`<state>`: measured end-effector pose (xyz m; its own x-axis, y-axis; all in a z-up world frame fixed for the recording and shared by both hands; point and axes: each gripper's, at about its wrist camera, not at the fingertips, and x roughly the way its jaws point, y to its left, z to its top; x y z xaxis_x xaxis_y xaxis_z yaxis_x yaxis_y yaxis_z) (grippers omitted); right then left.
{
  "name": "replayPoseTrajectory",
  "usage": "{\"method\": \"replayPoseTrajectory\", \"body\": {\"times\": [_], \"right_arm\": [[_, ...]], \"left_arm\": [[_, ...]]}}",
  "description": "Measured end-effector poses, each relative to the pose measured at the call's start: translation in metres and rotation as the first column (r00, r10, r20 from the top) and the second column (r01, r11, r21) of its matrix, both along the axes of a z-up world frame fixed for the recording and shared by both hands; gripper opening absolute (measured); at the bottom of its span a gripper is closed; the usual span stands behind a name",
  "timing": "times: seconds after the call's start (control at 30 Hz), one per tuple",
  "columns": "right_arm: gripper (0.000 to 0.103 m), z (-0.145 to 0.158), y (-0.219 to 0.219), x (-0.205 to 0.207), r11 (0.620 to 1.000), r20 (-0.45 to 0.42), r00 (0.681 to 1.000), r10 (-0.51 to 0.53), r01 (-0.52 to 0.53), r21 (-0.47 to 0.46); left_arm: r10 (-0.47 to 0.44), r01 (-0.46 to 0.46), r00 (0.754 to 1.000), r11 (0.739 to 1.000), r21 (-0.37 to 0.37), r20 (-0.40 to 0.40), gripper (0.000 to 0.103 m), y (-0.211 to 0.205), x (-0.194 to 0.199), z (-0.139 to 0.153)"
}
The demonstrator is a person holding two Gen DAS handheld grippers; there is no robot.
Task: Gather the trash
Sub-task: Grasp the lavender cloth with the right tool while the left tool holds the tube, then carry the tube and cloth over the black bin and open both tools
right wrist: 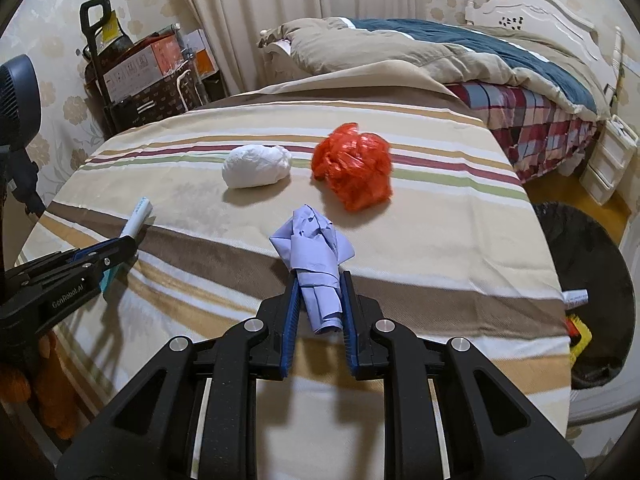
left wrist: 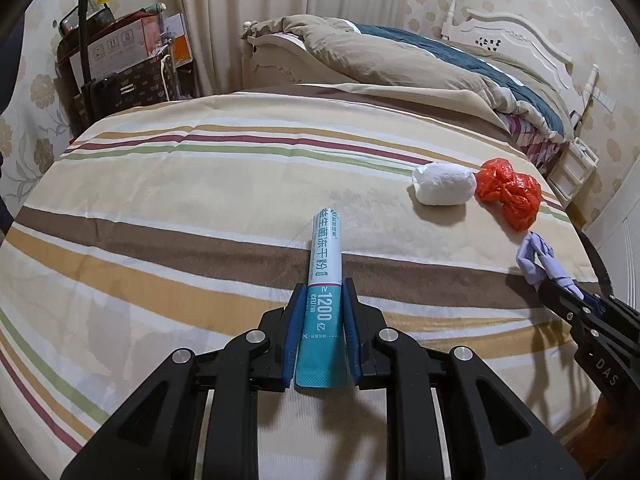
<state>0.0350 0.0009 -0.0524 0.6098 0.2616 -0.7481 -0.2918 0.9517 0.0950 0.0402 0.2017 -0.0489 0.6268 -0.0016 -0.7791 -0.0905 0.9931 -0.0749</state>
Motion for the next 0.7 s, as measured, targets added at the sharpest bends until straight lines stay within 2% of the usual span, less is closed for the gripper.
{"method": "replayPoseTrajectory", "body": {"times": [0.2, 0.37, 0.7], "right_arm": [[0.019, 0.003, -0.018, -0.009, 0.999, 0.017, 0.999, -0.031, 0.031, 0.010], [0.019, 0.009, -0.035, -0.013, 0.998, 0.030, 0.998, -0.063, 0.062, 0.029], [0.019, 0.032, -0.091, -0.018, 0.982, 0.100, 0.977, -0.187, 0.184, 0.033]], "left_arm": [[-0.007, 0.007, 1.000, 1.000, 0.001, 0.021, 0.021, -0.009, -0.006, 0.009], [-0.051, 0.050, 0.997, 0.999, 0.010, 0.055, 0.021, -0.032, -0.009, 0.022], [-0.200, 0.200, 0.973, 0.980, 0.010, 0.114, 0.021, -0.112, 0.006, 0.042]]}}
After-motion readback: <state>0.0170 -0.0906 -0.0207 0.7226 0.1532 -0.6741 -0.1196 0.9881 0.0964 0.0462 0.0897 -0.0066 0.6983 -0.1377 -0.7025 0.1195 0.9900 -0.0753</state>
